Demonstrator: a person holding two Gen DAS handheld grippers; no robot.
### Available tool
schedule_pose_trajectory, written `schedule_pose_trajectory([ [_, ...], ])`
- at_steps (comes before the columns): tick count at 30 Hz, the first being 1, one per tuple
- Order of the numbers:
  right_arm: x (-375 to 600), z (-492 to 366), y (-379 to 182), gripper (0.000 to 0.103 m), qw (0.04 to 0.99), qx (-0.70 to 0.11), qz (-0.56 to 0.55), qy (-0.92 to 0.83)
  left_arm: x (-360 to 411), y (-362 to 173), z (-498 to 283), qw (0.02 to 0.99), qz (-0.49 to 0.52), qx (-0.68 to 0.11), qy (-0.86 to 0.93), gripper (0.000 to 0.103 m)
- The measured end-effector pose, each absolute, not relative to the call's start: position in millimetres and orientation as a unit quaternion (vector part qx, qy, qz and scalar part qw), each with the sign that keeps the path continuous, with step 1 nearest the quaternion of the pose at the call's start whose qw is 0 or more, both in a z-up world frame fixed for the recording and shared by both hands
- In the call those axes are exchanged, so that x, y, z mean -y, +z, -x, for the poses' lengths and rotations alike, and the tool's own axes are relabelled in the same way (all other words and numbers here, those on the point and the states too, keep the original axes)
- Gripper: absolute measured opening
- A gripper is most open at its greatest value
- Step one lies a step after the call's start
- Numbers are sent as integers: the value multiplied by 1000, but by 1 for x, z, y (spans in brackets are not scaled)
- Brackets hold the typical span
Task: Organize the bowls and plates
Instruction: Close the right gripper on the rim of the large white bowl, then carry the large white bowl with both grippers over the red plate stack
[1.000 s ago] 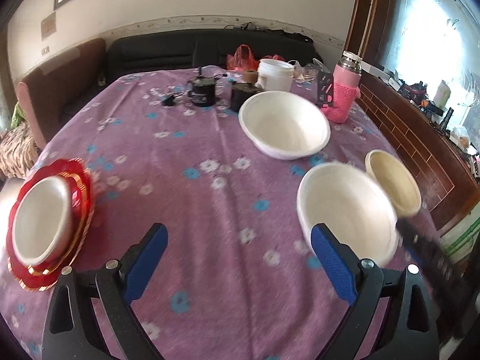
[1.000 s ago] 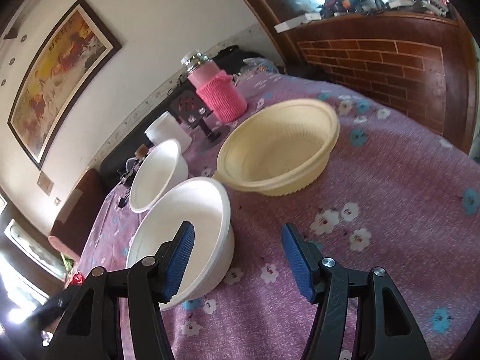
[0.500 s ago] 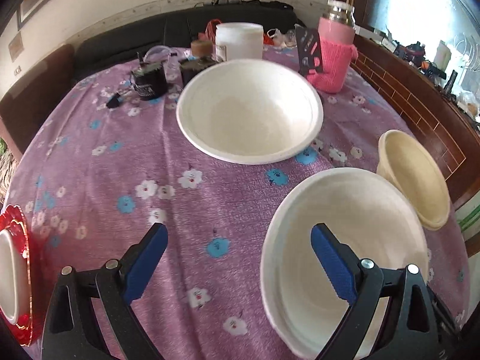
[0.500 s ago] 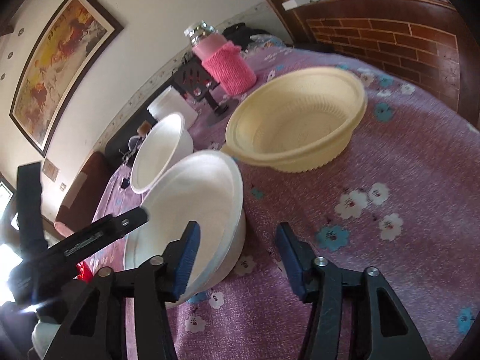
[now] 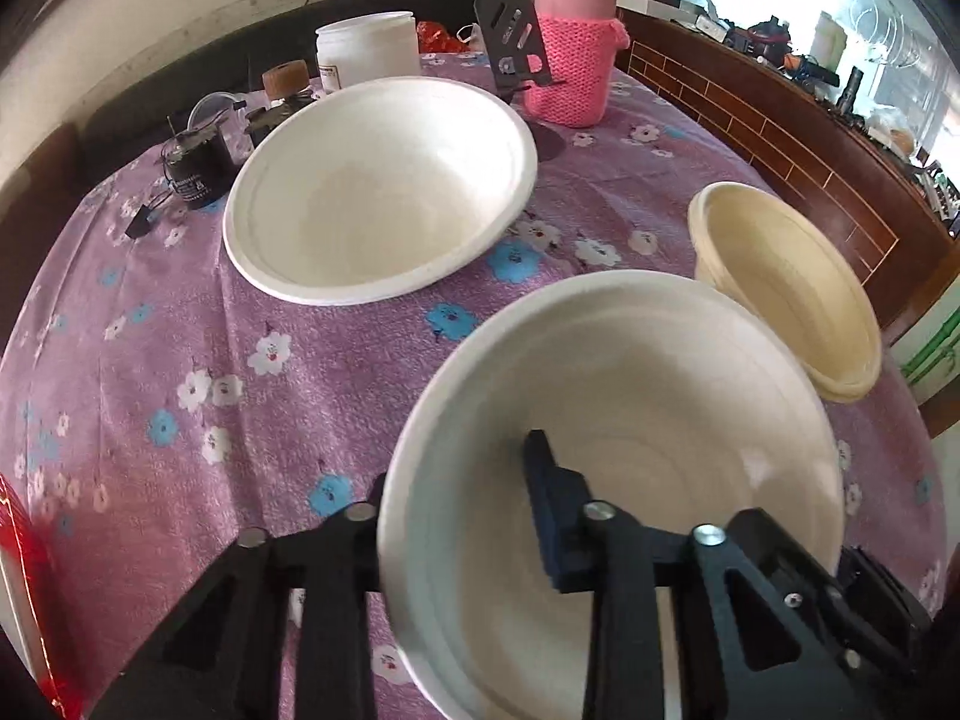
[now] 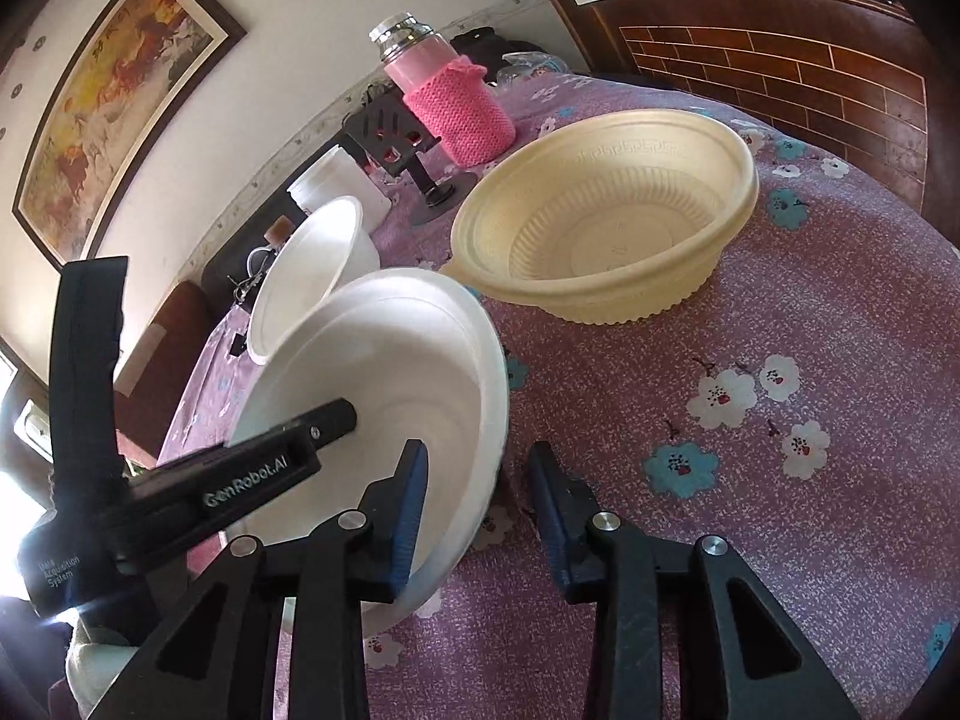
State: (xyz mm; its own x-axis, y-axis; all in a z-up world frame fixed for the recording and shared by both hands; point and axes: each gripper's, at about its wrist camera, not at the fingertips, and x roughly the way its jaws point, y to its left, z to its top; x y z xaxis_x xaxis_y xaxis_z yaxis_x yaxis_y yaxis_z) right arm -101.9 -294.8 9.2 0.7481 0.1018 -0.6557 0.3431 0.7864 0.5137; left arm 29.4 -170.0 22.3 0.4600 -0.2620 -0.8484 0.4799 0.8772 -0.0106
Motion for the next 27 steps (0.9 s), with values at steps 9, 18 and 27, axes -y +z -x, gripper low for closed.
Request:
schedule_pose_trajectory([
  [9, 289, 101, 11, 17, 885, -349, -301, -70, 165, 32, -11, 860, -123, -448, -212, 17],
  [18, 275, 100, 15, 15, 894, -348, -277, -45, 130, 28, 4, 864, -93, -454, -197, 15],
  [27, 244, 98, 27, 14, 907, -346, -239, -5, 88, 40, 20, 876, -59, -444, -178, 15],
])
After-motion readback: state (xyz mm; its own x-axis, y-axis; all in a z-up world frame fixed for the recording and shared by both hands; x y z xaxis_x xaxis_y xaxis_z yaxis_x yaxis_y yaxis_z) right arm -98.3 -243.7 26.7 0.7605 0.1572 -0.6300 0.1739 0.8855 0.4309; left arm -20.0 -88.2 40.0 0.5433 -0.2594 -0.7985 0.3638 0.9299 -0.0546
